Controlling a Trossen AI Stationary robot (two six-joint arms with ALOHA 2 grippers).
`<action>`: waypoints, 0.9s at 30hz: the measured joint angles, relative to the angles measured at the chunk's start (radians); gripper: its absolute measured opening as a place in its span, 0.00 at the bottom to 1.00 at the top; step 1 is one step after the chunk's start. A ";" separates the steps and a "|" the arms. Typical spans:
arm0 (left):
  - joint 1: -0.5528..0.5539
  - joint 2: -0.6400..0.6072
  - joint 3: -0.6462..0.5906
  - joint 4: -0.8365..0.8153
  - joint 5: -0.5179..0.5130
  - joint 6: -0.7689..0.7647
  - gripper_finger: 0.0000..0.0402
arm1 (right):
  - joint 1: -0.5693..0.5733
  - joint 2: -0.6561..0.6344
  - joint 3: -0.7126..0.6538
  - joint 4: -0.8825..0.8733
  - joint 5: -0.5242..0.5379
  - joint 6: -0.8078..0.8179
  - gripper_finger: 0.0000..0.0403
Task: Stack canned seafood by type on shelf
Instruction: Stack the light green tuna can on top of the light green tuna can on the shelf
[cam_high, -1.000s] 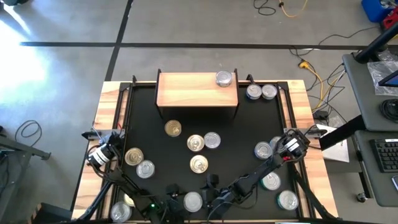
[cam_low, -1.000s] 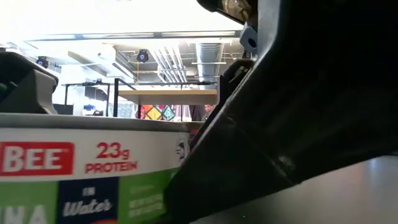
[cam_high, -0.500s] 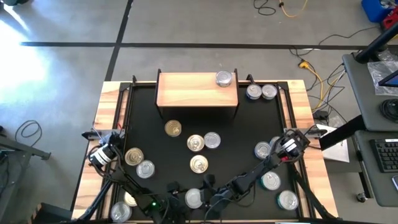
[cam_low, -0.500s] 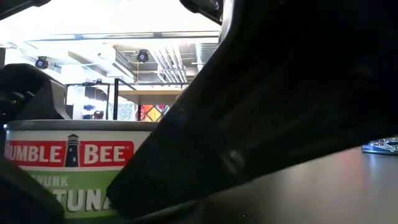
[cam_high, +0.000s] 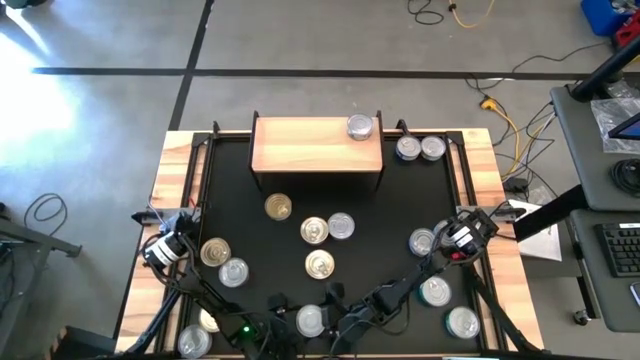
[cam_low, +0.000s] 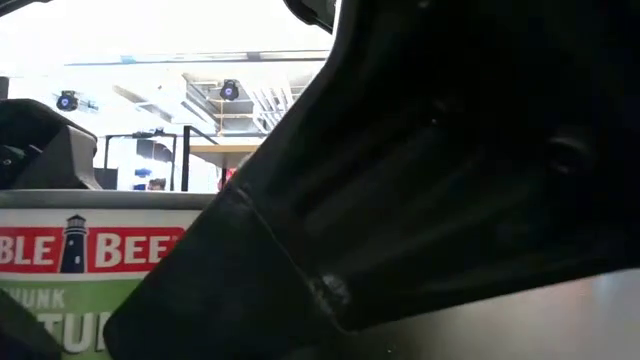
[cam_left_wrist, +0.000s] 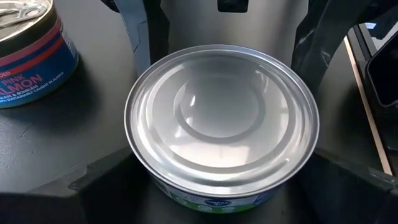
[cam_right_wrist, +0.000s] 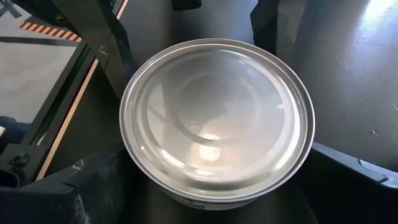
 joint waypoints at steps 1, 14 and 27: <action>0.001 0.000 0.000 0.000 0.000 0.000 0.95 | -0.001 0.000 0.000 0.000 0.000 0.000 0.95; 0.002 -0.034 0.001 -0.079 0.035 -0.007 0.95 | 0.001 -0.018 0.002 -0.034 0.007 0.011 0.87; -0.047 -0.181 0.005 -0.453 0.129 -0.116 0.95 | 0.018 -0.147 0.008 -0.166 -0.033 0.004 0.85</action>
